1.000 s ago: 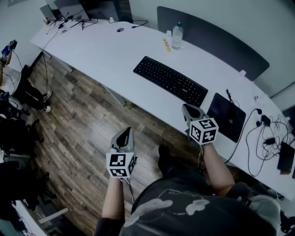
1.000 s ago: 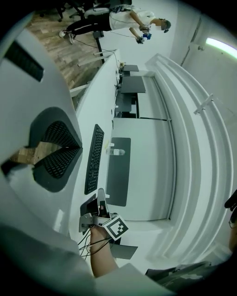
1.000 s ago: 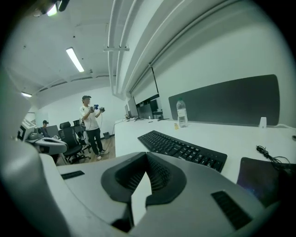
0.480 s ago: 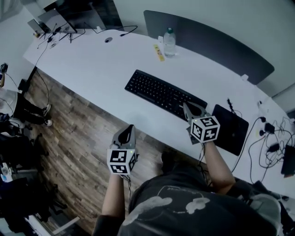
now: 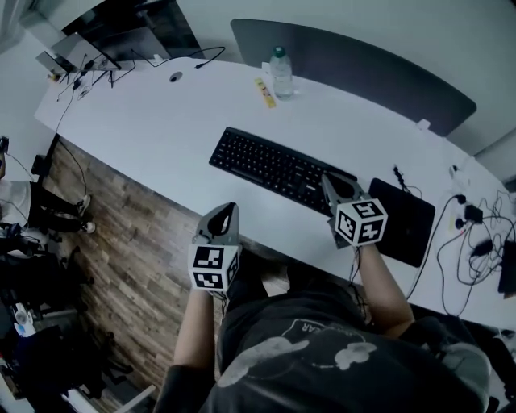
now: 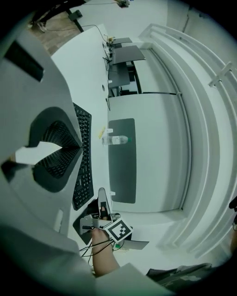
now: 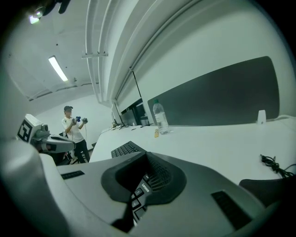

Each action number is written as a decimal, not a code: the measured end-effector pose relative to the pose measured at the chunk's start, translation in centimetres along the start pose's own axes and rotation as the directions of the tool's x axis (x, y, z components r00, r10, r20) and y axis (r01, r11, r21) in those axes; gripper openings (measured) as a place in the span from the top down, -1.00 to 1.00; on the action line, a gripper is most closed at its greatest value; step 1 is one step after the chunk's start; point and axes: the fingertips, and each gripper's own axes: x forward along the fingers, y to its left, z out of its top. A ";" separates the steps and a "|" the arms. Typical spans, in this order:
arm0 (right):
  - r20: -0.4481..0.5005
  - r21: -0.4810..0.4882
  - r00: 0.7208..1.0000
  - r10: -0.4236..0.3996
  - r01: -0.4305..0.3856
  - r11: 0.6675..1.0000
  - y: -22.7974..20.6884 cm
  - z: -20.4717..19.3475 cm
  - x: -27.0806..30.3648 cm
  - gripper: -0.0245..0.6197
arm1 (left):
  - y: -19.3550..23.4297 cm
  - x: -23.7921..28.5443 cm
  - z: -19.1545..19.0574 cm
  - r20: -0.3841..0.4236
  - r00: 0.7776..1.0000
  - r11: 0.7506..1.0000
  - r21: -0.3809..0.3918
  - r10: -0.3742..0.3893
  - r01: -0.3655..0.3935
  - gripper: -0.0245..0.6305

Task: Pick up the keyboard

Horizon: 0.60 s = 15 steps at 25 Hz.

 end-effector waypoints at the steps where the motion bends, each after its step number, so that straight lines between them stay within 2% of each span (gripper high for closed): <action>1: 0.005 0.007 1.000 -0.014 0.014 1.000 -0.3 0.0 -0.1 0.92 | 0.1 0.6 0.3 -0.001 1.000 1.000 0.009 -0.015 0.015 0.92; 6: 0.015 0.027 0.996 -0.090 0.089 0.996 -1.5 0.3 -0.1 0.92 | 1.5 4.3 1.1 -0.033 0.996 0.994 0.068 -0.085 0.087 0.92; 9: 0.018 0.046 0.987 -0.159 0.158 0.986 -2.6 0.4 0.0 0.92 | 1.9 6.9 1.0 -0.080 0.984 0.978 0.118 -0.160 0.169 0.92; 12: 0.019 0.062 0.973 -0.230 0.229 0.972 -3.4 0.9 0.3 0.92 | 2.7 9.4 1.4 -0.113 0.963 0.943 0.205 -0.243 0.262 0.92; 15: 0.020 0.079 0.955 -0.297 0.294 0.952 -3.8 1.4 0.7 0.92 | 3.6 11.4 1.3 -0.168 0.933 0.894 0.273 -0.319 0.355 0.89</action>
